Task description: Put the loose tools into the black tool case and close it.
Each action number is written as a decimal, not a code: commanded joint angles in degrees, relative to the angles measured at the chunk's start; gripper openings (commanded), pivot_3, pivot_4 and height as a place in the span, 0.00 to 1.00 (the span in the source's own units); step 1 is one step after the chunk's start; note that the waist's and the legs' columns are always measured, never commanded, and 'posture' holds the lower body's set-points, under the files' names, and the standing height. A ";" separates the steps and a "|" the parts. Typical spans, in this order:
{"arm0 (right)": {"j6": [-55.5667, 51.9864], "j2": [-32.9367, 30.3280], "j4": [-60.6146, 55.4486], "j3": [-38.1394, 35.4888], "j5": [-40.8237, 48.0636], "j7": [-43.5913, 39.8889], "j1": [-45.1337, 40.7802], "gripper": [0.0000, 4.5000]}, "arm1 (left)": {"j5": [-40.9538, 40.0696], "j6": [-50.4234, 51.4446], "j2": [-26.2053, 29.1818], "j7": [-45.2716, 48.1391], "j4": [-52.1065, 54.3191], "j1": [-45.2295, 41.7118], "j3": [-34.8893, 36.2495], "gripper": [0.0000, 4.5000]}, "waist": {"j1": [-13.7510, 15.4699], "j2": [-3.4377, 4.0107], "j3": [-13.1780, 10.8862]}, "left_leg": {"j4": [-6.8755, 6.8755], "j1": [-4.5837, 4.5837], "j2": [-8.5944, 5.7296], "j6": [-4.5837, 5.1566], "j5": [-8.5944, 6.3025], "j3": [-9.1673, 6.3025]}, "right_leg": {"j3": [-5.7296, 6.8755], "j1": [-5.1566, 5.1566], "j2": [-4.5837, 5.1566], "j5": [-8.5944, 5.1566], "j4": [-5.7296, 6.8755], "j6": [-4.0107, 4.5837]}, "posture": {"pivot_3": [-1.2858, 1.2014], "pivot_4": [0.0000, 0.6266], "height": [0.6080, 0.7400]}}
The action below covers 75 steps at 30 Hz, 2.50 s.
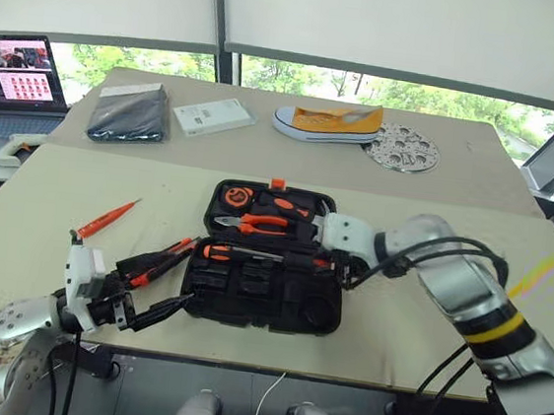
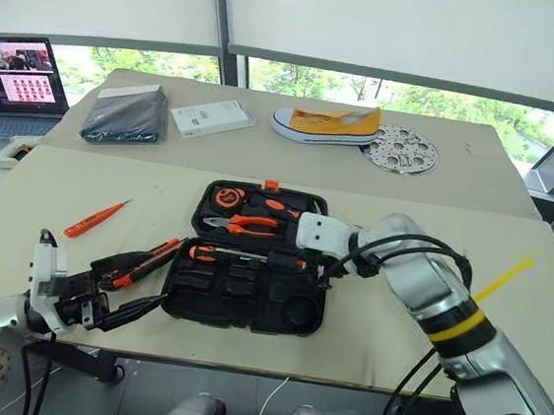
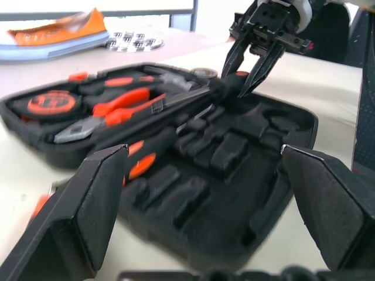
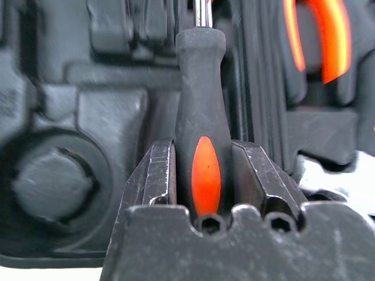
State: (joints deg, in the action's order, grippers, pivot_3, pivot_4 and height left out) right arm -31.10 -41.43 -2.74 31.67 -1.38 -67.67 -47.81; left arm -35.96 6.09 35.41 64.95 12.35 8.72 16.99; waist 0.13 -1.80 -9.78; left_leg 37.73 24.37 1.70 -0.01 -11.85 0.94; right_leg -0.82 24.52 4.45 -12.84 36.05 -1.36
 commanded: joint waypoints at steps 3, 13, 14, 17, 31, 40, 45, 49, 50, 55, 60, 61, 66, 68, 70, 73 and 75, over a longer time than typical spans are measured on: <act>-2.55 -0.18 -0.08 2.40 -4.06 -2.86 -2.58 0.22 | -0.48 -1.62 0.14 0.87 1.99 0.34 0.60 1.00 | 0.00 0.00 0.00 | 0.02 -0.08 0.02 -0.01 0.00 0.00 | 0.02 -0.06 -0.04 -0.01 0.00 0.01 | 0.52 0.24 1.00; -5.16 3.00 -0.02 2.62 -6.22 -1.41 -2.25 0.22 | 0.31 -2.93 -0.08 1.84 -0.55 -1.13 -0.06 1.00 | -0.21 0.00 0.00 | 0.10 -0.26 0.08 -0.05 0.03 0.05 | 0.04 -0.18 -0.13 0.03 0.06 0.09 | 0.52 0.24 1.00; -4.90 3.16 0.34 2.76 -6.54 -1.36 -2.28 0.22 | 0.40 -3.10 -0.12 2.02 -0.80 -1.28 -0.25 1.00 | -0.26 0.00 0.00 | 0.10 -0.27 0.10 -0.06 0.04 0.06 | 0.04 -0.18 -0.15 0.03 0.08 0.10 | 0.52 0.24 1.00; -3.86 3.22 1.33 3.03 -7.79 -1.37 -2.13 0.22 | 0.67 -3.81 -0.18 2.52 -1.66 -1.58 -0.66 1.00 | -0.44 0.00 0.00 | 0.10 -0.26 0.12 -0.06 0.04 0.07 | 0.03 -0.17 -0.18 0.05 0.10 0.14 | 0.52 0.24 1.00; 0.12 4.64 0.09 -9.52 4.83 -7.84 -3.29 0.69 | 1.44 -6.52 0.20 4.79 -6.06 -1.23 0.17 1.00 | -1.21 -0.01 0.01 | 0.10 -0.37 0.23 -0.06 0.04 0.14 | 0.01 -0.18 -0.26 0.10 0.15 0.21 | 0.52 0.24 1.00; 14.73 12.88 12.82 -11.65 3.35 2.48 4.78 0.04 | 2.11 -7.85 0.13 5.08 -8.87 -2.26 0.16 1.00 | -0.83 -0.06 0.04 | 0.10 -0.49 0.24 -0.06 0.04 0.18 | -0.04 -0.28 -0.30 0.11 0.17 0.28 | 0.52 0.24 1.00; 21.71 15.93 16.82 -10.89 3.90 2.64 6.61 0.02 | 3.24 -8.74 0.37 5.11 -10.21 -1.82 -0.16 1.00 | -1.07 -0.06 0.04 | 0.09 -0.50 0.26 -0.06 0.04 0.26 | -0.06 -0.27 -0.30 0.13 0.17 0.26 | 0.52 0.24 1.00; 22.65 16.74 19.31 -8.69 1.91 2.11 6.83 0.02 | 4.10 -9.23 0.62 5.43 -11.39 -2.10 -0.23 1.00 | -1.37 -0.05 0.04 | 0.09 -0.57 0.39 -0.06 0.04 0.27 | -0.11 -0.27 -0.46 0.14 0.19 0.31 | 0.52 0.24 1.00; 23.47 16.86 19.99 -8.22 1.24 2.08 6.89 0.02 | 4.23 -9.26 0.61 5.50 -11.67 -2.26 -0.16 1.00 | -1.37 -0.05 0.04 | 0.09 -0.59 0.42 -0.06 0.04 0.27 | -0.11 -0.28 -0.48 0.15 0.20 0.33 | 0.52 0.24 1.00; 25.93 18.24 22.11 -6.73 -1.49 3.39 6.90 0.02 | 4.54 -9.73 0.86 5.51 -13.04 -2.68 0.28 1.00 | -1.44 -0.08 0.09 | 0.09 -0.76 0.58 -0.06 0.04 0.31 | -0.13 -0.36 -0.64 0.17 0.21 0.42 | 0.52 0.24 1.00; 27.96 18.45 23.32 -8.03 -2.85 5.06 6.13 0.02 | 4.47 -10.38 0.66 5.40 -13.40 -2.03 0.51 1.00 | -1.51 -0.12 0.12 | 0.07 -0.94 1.07 -0.07 0.03 0.45 | -0.22 -0.37 -1.12 0.13 0.22 0.48 | 0.52 0.24 1.00; 28.29 18.32 23.27 -8.56 -2.61 5.16 6.03 0.02 | 4.42 -10.44 0.56 5.32 -13.40 -1.90 0.58 1.00 | -1.48 -0.12 0.12 | 0.05 -1.00 1.12 -0.07 0.03 0.45 | -0.23 -0.37 -1.16 0.10 0.29 0.54 | 0.52 0.24 1.00; 30.68 16.72 18.60 -15.59 4.38 4.52 7.24 0.02 | 1.53 -9.11 0.14 3.66 -13.39 -1.07 3.82 1.00 | -1.14 -0.11 0.11 | 0.05 -1.07 1.13 -0.08 0.04 0.48 | -0.26 -0.23 -1.18 -0.04 0.70 0.75 | 0.52 0.24 1.00; 28.15 15.17 14.83 -19.46 9.74 2.45 9.52 0.07 | 0.29 -7.65 0.57 2.03 -13.39 -0.38 6.32 1.00 | -0.91 -0.10 0.10 | 0.05 -1.02 1.14 -0.07 0.04 0.48 | -0.25 -0.21 -1.17 -0.05 0.70 0.77 | 0.52 0.24 1.00; 27.04 13.62 10.96 -23.34 14.42 1.40 12.74 0.18 | -0.05 -7.14 1.32 0.79 -14.13 0.77 9.16 1.00 | -0.78 -0.10 0.09 | 0.05 -0.96 1.12 -0.07 0.04 0.48 | -0.25 -0.19 -1.13 -0.05 0.69 0.78 | 0.52 0.24 1.00; 27.42 12.42 5.59 -29.43 19.45 3.11 18.10 0.41 | 0.35 -7.38 2.17 -1.50 -17.38 2.46 14.16 1.00 | -0.84 -0.11 0.09 | 0.04 -0.95 1.11 -0.10 0.01 0.51 | -0.26 -0.21 -1.10 -0.07 0.62 0.76 | 0.52 0.24 1.00; 27.84 11.70 2.06 -32.95 21.93 4.29 22.11 0.56 | 0.59 -7.57 2.62 -3.46 -20.79 3.39 17.57 1.00 | -0.91 -0.11 0.09 | 0.01 -0.96 1.12 -0.12 0.00 0.52 | -0.25 -0.21 -1.10 -0.12 0.62 0.74 | 0.52 0.24 1.00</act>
State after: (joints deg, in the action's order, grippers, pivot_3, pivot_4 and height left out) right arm -3.84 -28.81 3.66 2.73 16.99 -64.49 -27.39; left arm -34.87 -1.00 36.87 63.33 -6.25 11.53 30.50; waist -0.78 -1.91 -9.69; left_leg 37.73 23.40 2.84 -0.13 -11.85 1.46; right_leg -1.07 24.31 3.34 -13.01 36.68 -0.64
